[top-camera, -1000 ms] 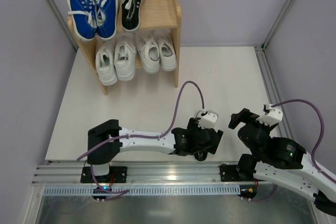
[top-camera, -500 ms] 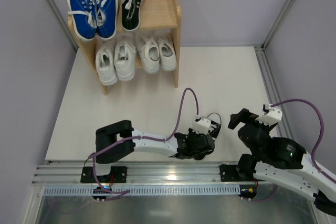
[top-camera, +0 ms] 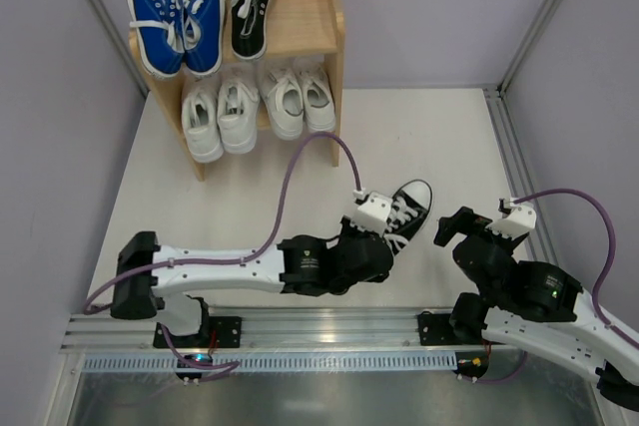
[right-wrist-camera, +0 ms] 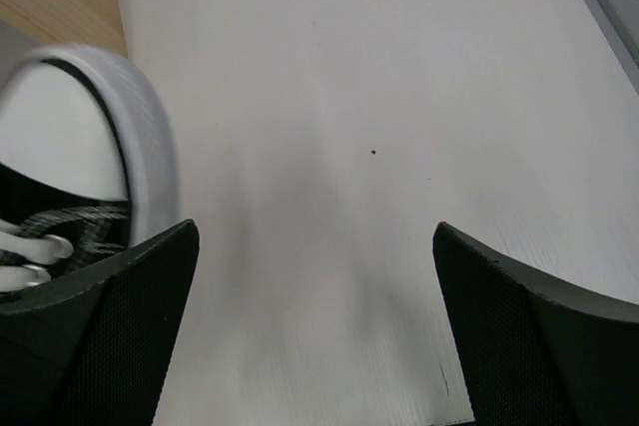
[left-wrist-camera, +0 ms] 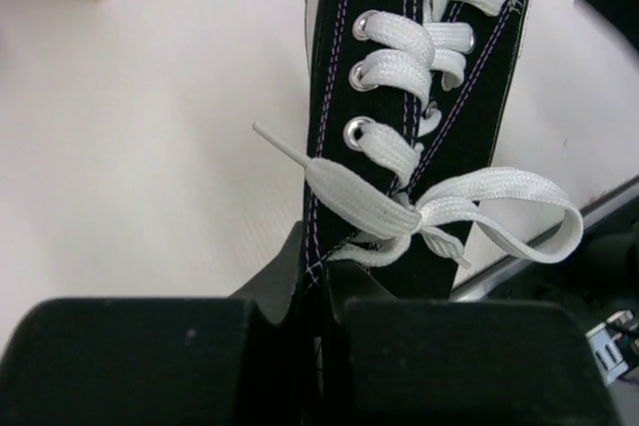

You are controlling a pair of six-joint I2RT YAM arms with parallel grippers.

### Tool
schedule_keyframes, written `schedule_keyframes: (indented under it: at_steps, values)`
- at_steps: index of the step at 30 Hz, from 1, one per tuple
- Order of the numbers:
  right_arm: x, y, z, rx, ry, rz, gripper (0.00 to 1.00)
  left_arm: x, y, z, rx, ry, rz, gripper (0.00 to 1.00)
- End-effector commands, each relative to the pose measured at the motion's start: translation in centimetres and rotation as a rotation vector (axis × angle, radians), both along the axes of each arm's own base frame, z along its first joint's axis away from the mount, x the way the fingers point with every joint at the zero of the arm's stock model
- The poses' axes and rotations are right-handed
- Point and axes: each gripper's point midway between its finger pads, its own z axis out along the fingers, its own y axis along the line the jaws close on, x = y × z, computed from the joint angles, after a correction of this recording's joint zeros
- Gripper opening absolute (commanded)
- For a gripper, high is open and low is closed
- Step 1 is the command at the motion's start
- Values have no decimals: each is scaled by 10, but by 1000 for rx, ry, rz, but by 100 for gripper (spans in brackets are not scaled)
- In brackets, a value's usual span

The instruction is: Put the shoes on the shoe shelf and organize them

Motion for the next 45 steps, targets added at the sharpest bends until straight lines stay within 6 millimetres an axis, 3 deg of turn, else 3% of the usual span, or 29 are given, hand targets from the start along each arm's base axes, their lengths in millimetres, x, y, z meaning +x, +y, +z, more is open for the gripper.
schedule_keyframes:
  at_steps: [1, 2, 5, 9, 11, 12, 13, 19, 21, 25, 34, 37, 45]
  values:
    - [2, -6, 15, 25, -48, -25, 100, 31, 26, 114, -129, -230, 113, 0]
    - [2, -5, 16, 23, -49, -24, 100, 36, 32, 142, -164, -269, 142, 0]
    - [4, -3, 17, 25, -52, -21, 100, 55, 44, 185, -157, -364, 153, 0]
    - [4, -1, 19, 27, -50, -13, 100, 81, 61, 270, -232, -488, 193, 0]
    - [4, 0, 18, 28, -48, -11, 100, 97, 71, 296, -202, -551, 217, 0]
    - [4, 0, 19, 25, -49, -9, 100, 101, 78, 326, -255, -577, 229, 0]
    - [4, 1, 19, 27, -50, -6, 100, 117, 82, 330, -223, -600, 259, 0]
    - [5, 4, 21, 23, -53, 12, 100, 173, 117, 402, -250, -737, 398, 0]
    - [5, 5, 22, 24, -55, 21, 100, 196, 136, 413, -238, -764, 460, 0]
    - [6, 9, 25, 33, -64, 35, 100, 231, 154, 427, -227, -809, 548, 0]
    - [6, 15, 22, 48, -65, 68, 100, 290, 170, 408, -298, -822, 697, 0]
    - [5, 16, 18, 54, -64, 84, 100, 301, 175, 402, -356, -808, 743, 0]
    - [1, 13, 14, 61, -73, 109, 100, 302, 186, 415, -573, -823, 861, 0]
